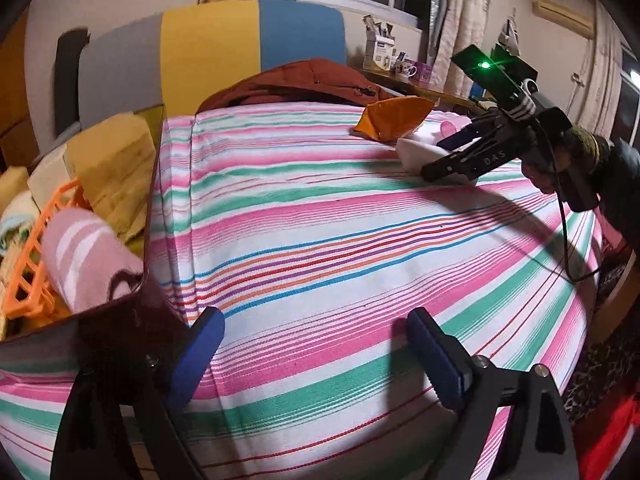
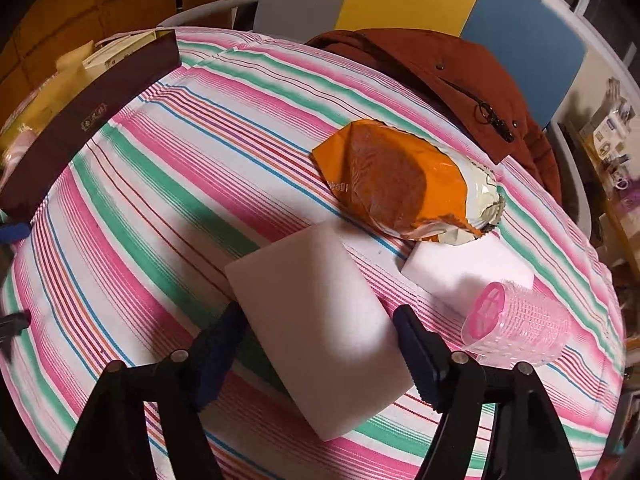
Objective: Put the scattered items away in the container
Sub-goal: 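Grasp the orange snack bag with the left tool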
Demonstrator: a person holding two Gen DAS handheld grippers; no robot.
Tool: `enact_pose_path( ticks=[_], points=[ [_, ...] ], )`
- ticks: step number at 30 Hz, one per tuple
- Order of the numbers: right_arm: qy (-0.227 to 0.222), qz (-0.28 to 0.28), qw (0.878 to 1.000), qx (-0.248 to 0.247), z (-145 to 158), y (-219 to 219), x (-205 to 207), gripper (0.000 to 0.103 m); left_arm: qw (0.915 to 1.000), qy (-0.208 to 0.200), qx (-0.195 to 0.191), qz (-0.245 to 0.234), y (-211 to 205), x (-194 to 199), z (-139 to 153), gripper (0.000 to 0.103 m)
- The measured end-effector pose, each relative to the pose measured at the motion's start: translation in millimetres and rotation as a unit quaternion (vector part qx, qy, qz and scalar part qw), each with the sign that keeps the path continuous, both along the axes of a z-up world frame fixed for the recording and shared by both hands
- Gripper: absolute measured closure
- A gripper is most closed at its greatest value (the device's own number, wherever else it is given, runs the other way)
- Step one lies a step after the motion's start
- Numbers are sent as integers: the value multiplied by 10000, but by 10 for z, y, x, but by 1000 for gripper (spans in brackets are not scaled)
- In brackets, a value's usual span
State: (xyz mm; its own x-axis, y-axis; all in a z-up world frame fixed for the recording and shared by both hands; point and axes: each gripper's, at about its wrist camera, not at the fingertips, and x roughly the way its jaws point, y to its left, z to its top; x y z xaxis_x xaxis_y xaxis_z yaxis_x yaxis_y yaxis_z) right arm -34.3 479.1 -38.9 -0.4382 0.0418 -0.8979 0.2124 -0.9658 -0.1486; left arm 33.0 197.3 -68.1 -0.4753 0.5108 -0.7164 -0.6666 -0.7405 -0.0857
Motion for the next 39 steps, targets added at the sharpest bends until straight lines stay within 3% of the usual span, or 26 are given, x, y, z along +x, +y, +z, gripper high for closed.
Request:
enact_pose_path(
  ticks=[5,9,17,24,31,36,39],
  points=[
    [-65,-44,10000,-36,-4,14,19,28,9999,-25,-157,11,34,-25,20,9],
    [-63,-39,10000,-60,-12,26,27,28,9994,42,-308,-128,162,-42,99,20],
    [-53,-51,9998,-198,-27,70,18,28,9985,173,-11,-518,582,-130,461,21],
    [-174,112,9993,-297,6,104,52,32,9974,-169,247,-653,1054,-570,740,21],
    [-325,168,9979,-529,30,187,72,32,9910,-892,608,-795,1510,-1097,829,20],
    [-348,140,9963,-779,42,241,86,32,9870,-1008,709,-1032,1847,-1351,896,15],
    [-369,134,9954,-873,39,268,80,32,9868,-851,622,-1228,2066,-1457,916,7]
  ],
)
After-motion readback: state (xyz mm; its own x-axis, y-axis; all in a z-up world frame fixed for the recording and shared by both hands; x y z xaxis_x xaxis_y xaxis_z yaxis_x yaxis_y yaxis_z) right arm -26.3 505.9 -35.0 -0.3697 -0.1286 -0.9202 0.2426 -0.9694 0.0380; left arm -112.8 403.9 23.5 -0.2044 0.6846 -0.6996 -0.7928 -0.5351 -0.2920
